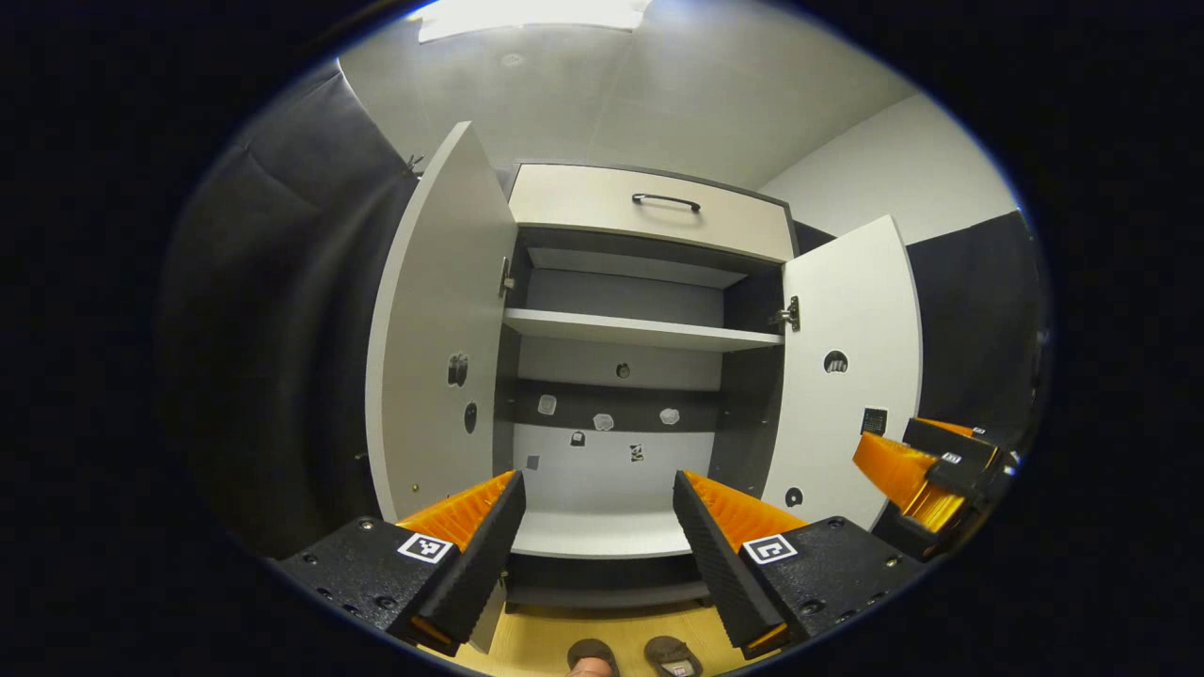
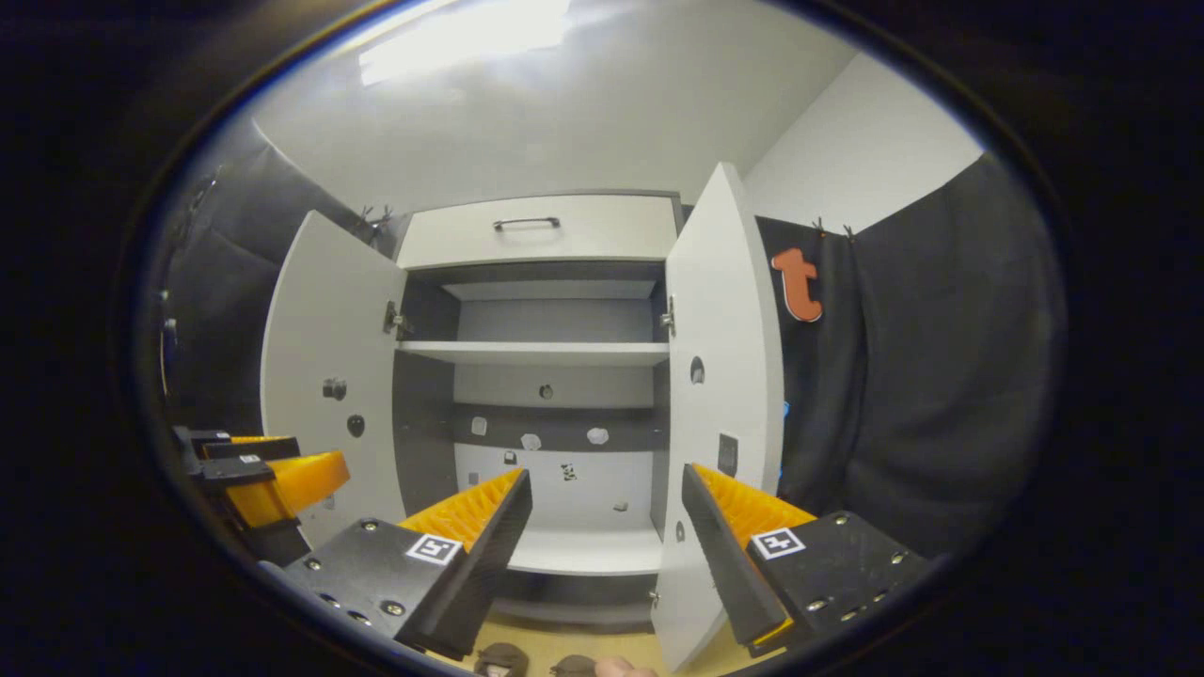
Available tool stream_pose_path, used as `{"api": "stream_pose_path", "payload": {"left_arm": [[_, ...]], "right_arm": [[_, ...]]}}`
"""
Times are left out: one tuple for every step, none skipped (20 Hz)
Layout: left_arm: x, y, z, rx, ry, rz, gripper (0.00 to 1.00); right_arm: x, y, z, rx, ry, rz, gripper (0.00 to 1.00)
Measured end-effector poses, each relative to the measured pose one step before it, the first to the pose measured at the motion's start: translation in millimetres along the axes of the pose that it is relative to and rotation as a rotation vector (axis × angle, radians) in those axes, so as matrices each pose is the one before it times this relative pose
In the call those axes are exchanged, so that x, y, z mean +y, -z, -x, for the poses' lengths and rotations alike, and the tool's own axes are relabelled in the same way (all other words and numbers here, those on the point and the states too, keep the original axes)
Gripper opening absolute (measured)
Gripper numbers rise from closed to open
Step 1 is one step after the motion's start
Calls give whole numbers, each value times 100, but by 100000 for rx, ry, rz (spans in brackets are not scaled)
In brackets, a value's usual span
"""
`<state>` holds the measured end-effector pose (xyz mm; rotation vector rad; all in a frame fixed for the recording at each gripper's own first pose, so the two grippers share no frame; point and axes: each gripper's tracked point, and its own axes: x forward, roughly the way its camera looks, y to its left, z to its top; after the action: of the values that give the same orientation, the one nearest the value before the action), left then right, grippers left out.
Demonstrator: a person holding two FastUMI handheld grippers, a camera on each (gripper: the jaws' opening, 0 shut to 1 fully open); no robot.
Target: Grab one shoe with the right hand and put it into the shoe cabinet, grab the other shoe with the left hand and put it into the shoe cabinet; then close the right door with the right hand and the left door with the left hand.
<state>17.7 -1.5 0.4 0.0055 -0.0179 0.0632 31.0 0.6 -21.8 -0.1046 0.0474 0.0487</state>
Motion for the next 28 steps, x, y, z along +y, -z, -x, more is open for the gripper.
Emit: {"api": "stream_pose_path", "payload": {"left_arm": [[269,71,16,202,-740,-397,96],[337,85,-9,52,-1010,-313,96],[460,-48,-117,-20,-1439,-129,96],[457,74,-56,139,-1424,-8,96],[495,-23,-43,162,-1319,26,96],[424,-77,-6,-241,-1263,13,96],[483,-182,39,-465,-1406,-271,100],[526,-202,61,-665,-1552,-804,96],[468,-223,10,-743,-1404,-864,96],[424,-87,81,-321,-1385,-616,96],[365,-115,46,-207,-1174,-58,92],[243,44,86,153,-874,244,92],[258,60,-15,289,-746,214,96],[392,71,-23,121,-1023,-178,96],[410,50,-117,148,-1118,-500,96],[344,64,15,153,-1028,-560,96],[368,0,31,196,-1057,-384,96],[412,-30,-78,-16,-1120,-196,96],[378,-77,-32,-104,-1320,-270,92],[361,-35,3,-285,-991,-541,96],[297,-14,32,35,-693,-469,96],[308,22,46,91,-722,-204,96],[305,37,28,210,-683,-17,96],[290,136,-17,347,-713,159,92],[275,130,94,325,-649,56,96],[324,153,21,311,-804,5,96],[295,116,26,316,-758,-138,96],[363,142,8,425,-847,-139,96]], "right_arm": [[259,725,-366,1434,-561,1183,94],[401,928,-278,1138,-861,1096,94],[264,794,-301,948,-908,908,96],[390,1014,-376,1258,-1109,915,96],[416,1027,-420,1259,-1176,914,96],[527,1093,-297,1505,-860,763,96],[449,1112,-384,1736,-936,597,96],[364,1497,-414,2859,-745,569,96],[365,1506,-425,3456,-838,522,94],[431,1599,-445,3195,-1010,99,96],[409,1379,-488,3109,-875,-205,96],[422,1587,-409,2927,-909,-162,96],[219,1608,-565,3278,-490,114,96],[281,1851,-477,3580,-172,705,96],[257,1848,-515,3764,-36,970,96],[454,2088,-576,3789,-478,746,96],[435,1925,-605,3714,-1327,202,96],[607,2177,-757,3380,-1266,241,95],[595,2328,-687,4936,-1839,661,94],[582,2522,-856,4749,-855,1077,93],[379,2061,-817,3982,-977,1433,89],[425,2162,-857,3348,-936,1620,90],[542,2090,-871,3240,-1555,1958,88],[725,2284,-977,4060,-1767,996,88],[490,1750,-799,3738,-1805,180,88],[791,2135,-644,2958,-1446,-13,88],[437,1694,-429,3265,-943,-247,88],[444,1762,-171,3455,-1113,-361,88]]}}
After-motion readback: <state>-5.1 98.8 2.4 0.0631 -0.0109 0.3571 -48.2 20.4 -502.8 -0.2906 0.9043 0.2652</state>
